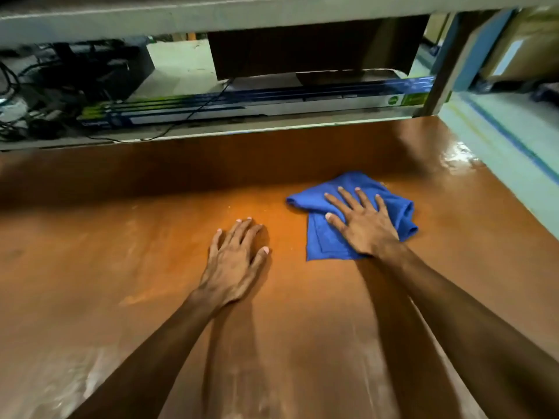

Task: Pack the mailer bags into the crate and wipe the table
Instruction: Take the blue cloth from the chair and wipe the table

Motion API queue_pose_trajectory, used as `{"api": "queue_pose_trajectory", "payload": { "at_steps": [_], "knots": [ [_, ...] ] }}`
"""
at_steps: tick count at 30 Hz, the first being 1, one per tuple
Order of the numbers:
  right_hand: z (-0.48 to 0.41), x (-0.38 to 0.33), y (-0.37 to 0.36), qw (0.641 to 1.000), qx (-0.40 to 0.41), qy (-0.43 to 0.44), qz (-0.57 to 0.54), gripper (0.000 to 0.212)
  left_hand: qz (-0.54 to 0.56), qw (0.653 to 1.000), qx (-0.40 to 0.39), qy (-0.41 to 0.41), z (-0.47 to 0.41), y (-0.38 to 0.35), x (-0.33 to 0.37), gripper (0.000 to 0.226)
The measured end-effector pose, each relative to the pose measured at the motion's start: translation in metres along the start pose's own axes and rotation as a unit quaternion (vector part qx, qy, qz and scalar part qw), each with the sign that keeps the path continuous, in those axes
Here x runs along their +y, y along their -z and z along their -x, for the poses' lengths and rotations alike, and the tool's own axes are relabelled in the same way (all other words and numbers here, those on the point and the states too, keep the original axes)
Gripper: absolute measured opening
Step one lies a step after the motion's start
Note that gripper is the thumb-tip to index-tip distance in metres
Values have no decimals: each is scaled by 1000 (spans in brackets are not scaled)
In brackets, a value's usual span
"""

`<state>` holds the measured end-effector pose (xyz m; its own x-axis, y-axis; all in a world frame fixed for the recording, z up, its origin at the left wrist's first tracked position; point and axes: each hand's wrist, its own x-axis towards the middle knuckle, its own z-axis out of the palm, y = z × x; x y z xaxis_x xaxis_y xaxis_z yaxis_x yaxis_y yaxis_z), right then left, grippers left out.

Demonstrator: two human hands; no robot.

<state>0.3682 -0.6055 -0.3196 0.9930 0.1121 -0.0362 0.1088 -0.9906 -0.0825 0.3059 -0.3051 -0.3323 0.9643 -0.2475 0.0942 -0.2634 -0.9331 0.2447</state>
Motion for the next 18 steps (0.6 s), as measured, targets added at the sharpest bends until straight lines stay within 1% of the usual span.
{"api": "queue_pose_trajectory", "payload": {
  "at_steps": [1,2,3,5,6,7,8,10,11,12,13,16,17,18],
  "knots": [
    [-15,0,1,999,2,-38,-3,59,0,1000,7,0,-13,0,-2,55],
    [-28,-6,1,999,3,-45,-3,59,-2,1000,17,3,-27,0,-4,53],
    [-37,-13,0,1000,4,-21,1,59,-6,1000,28,9,-43,-1,-6,52],
    [-53,-22,0,998,1,56,13,58,-13,999,37,22,-77,-1,-8,56],
    [-63,-19,1,997,3,79,20,58,-20,999,34,24,-94,-2,-9,60],
    [-78,-11,2,997,7,76,23,57,-27,999,29,25,-109,-4,-8,63],
    [-97,0,3,999,10,48,21,57,-33,999,23,24,-122,-5,-7,66],
    [-136,22,5,999,8,-48,-7,56,-38,999,15,20,-140,-11,-3,70],
    [-154,28,6,997,4,-79,-18,57,-40,999,17,21,-144,-14,-3,71],
    [-171,29,7,996,0,-83,-19,58,-41,999,20,23,-147,-16,-3,71],
    [-184,26,7,998,-2,-59,-13,59,-43,999,24,23,-147,-17,-4,71],
    [-219,25,7,999,2,47,-8,58,-51,998,36,24,-145,-16,-4,71],
    [-230,32,9,999,7,50,-14,59,-53,998,39,24,-145,-15,-3,71],
    [-239,40,11,999,13,24,-25,59,-53,998,39,24,-145,-14,-2,69]
  ]
}}
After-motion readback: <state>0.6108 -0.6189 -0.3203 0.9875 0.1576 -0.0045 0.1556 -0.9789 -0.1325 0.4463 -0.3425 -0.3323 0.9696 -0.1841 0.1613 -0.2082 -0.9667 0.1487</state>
